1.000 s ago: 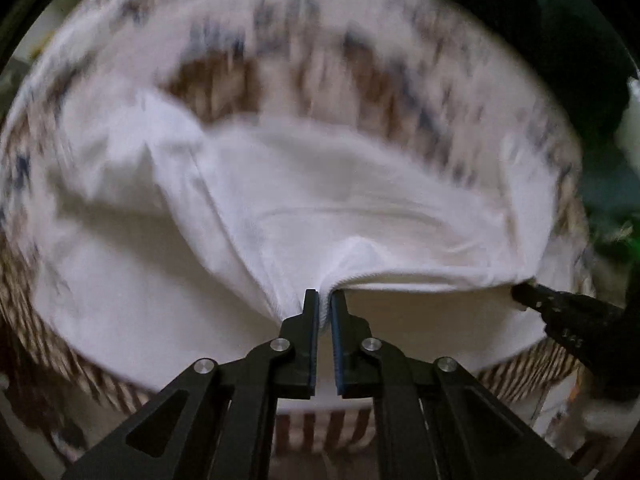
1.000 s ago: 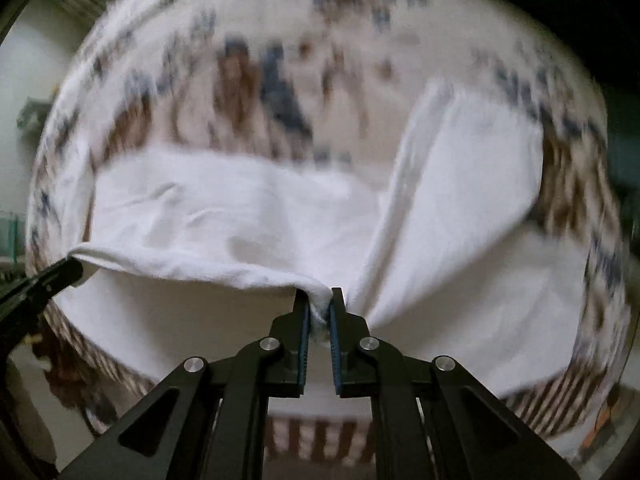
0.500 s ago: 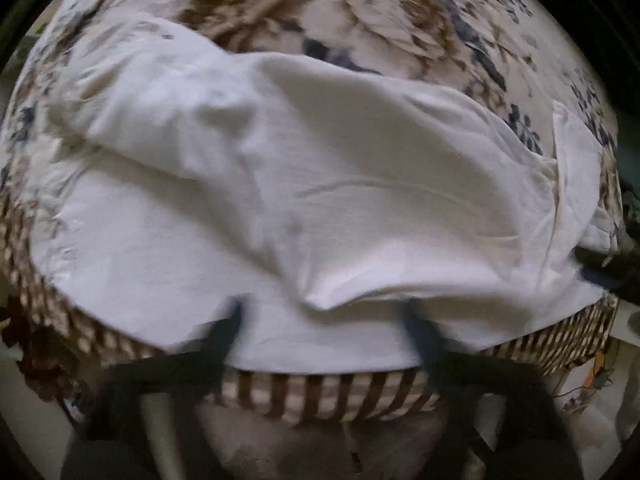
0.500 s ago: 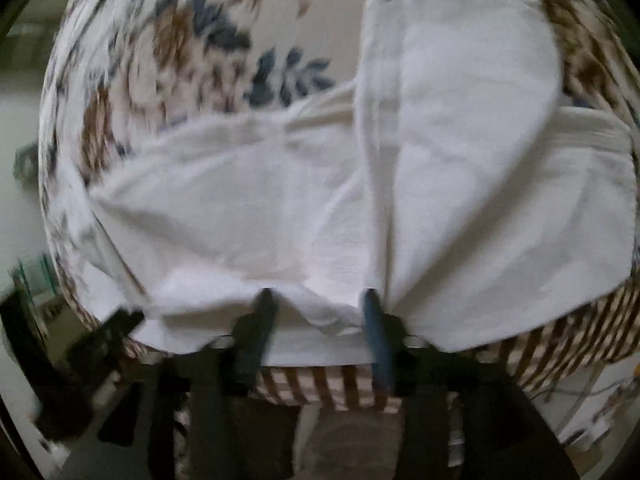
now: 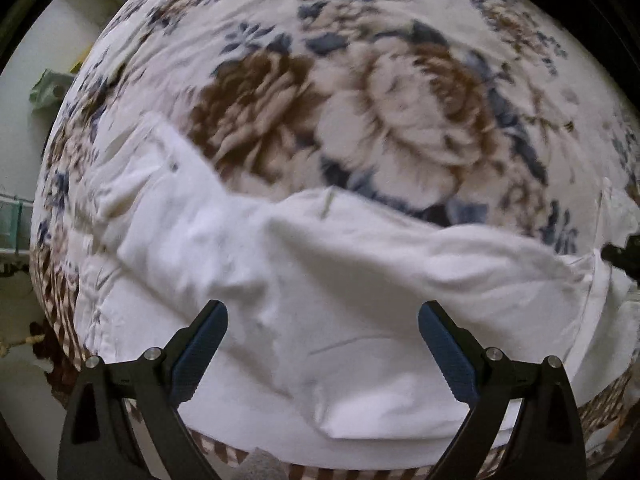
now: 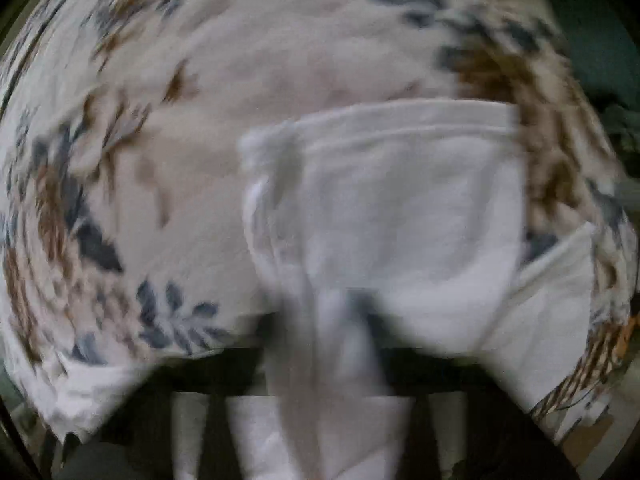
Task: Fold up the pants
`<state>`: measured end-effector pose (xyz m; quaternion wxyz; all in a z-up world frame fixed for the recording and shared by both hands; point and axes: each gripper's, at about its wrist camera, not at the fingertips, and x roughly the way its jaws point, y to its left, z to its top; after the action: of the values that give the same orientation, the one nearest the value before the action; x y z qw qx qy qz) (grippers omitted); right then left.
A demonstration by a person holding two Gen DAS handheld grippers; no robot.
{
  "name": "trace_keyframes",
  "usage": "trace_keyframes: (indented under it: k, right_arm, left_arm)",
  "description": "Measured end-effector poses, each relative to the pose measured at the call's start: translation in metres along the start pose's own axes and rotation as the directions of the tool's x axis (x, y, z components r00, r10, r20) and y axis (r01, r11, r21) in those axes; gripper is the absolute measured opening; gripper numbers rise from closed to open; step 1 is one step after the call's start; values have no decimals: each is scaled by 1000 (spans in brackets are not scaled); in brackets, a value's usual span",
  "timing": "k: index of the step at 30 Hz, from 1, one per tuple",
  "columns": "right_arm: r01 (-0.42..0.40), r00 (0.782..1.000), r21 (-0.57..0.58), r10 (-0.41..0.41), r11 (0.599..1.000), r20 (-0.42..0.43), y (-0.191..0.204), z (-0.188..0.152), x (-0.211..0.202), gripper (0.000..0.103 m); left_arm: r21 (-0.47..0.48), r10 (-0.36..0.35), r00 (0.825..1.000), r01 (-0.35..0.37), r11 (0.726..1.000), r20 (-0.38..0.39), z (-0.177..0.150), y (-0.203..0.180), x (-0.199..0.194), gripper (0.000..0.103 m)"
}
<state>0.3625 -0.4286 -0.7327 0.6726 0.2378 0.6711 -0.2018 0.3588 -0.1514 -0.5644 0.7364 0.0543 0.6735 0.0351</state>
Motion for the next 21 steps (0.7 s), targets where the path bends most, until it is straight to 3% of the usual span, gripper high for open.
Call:
trace_keyframes:
  k: [2,6,8,11,14,16,17,18,21]
  right_arm:
    - [-56,997,131,48,990,64,-40,-14,-26,5]
    - [-88,990,370,41,925,135,-138,-62,-62,5]
    - [-123,990,467,76,876,119,-190,-83,-52,5]
    - [-183,982,508,182,842,52,-230,-100,-16,8]
    - [-152,988,512,152,845,41,-241,-108,-10,13]
    - [-132,991,507,132,852,38,-232,-114,-20,29]
    - [-134,991,509,130,850,43,-227,-118,-27,46]
    - [-153,988,497,144,854,57,-217,-122,-35,51]
    - [-145,988,373,153,916,9,-167,-126,-51,51]
  left_arm:
    - [14,-16,1000,16,1000,19,-1,-3,-10,98]
    - [48,-30,999,30,998,11,-22,-15,-20,98]
    - [63,-34,999,35,997,-13,-35,-17,-16,98]
    - [81,-37,998,40,996,-45,-48,-26,-9,98]
    - [107,-27,998,32,994,-50,-55,-32,-8,98]
    - [112,-22,999,26,993,-40,-56,-31,-12,98]
    - [108,-20,999,24,994,-33,-56,-28,-14,98]
    - [102,-18,999,21,995,-31,-54,-23,-16,98]
    - [94,3,1000,0,996,-31,-45,-3,-20,98]
